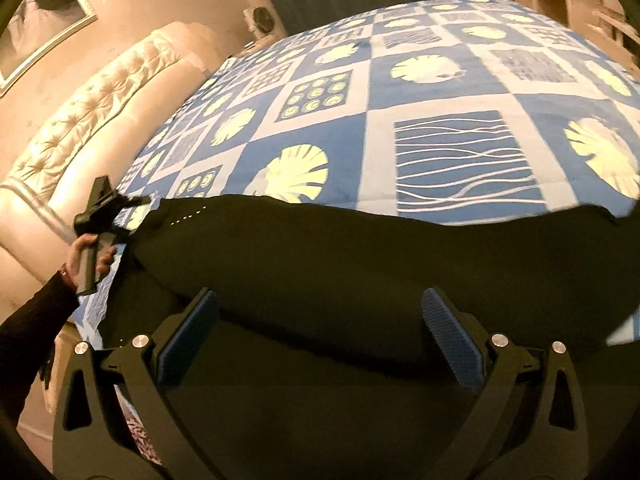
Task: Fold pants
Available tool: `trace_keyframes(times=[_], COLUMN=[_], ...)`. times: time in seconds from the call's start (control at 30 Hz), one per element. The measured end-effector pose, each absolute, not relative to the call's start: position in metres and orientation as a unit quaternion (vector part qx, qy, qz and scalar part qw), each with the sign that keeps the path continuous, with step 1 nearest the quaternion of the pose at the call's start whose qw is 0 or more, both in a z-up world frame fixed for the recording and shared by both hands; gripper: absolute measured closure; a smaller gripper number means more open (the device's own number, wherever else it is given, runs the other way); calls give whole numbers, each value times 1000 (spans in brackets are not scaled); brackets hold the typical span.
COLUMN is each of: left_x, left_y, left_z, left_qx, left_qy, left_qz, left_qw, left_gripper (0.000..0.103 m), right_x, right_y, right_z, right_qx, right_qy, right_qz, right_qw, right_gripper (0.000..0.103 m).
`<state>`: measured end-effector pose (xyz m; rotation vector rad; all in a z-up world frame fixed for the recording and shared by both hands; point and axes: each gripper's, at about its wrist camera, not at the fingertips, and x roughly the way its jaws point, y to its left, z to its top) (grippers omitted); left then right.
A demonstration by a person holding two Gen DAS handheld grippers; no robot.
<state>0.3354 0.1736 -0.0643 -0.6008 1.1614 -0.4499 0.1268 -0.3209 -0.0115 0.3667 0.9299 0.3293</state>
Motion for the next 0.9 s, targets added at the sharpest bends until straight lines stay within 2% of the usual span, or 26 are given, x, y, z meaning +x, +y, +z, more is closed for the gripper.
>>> trace_keyframes(times=[0.13, 0.17, 0.2, 0.23, 0.27, 0.3, 0.6, 0.63, 0.7, 0.73, 0.8, 0.87, 0.9], left_x=[346, 346, 348, 349, 350, 351, 355, 355, 353, 353, 353, 352, 351], left_y=[167, 163, 160, 155, 154, 153, 151, 151, 152, 152, 152, 151, 151], left_z=[-68, -69, -69, -71, -74, -76, -77, -77, -77, -77, -76, -73, -71], left_qx=[-278, -261, -245, -219, -207, -200, -191, -191, -191, -191, -191, -188, -190], left_qy=[535, 540, 545, 559, 570, 575, 582, 582, 581, 581, 581, 575, 571], left_qz=[-235, -236, -236, -231, -222, -215, -216, -216, -216, -216, -215, -216, -220], left_qw=[763, 764, 766, 766, 763, 763, 761, 761, 761, 761, 762, 766, 768], left_gripper=[7, 10, 39, 71, 79, 82, 84, 84, 84, 84, 84, 88, 90], right_x=[153, 160, 170, 179, 188, 198, 278, 283, 289, 289, 288, 286, 280], right_y=[-321, -321, -321, -320, -318, -315, -249, -239, -225, -218, -215, -220, -220], right_z=[-11, -11, -11, -11, -10, -9, -37, -43, -57, -63, -64, -57, -48], right_qx=[161, 162, 162, 159, 154, 148, 55, 41, 23, 4, -10, 7, 2], right_qy=[445, 445, 447, 449, 451, 452, 527, 538, 565, 578, 581, 578, 568], right_qz=[176, 183, 191, 196, 200, 206, 301, 306, 316, 312, 305, 304, 306], right_qw=[863, 862, 859, 857, 856, 855, 793, 784, 762, 754, 755, 757, 764], right_gripper=[2, 2, 2, 2, 2, 2, 2, 6, 43, 69, 73, 92, 94])
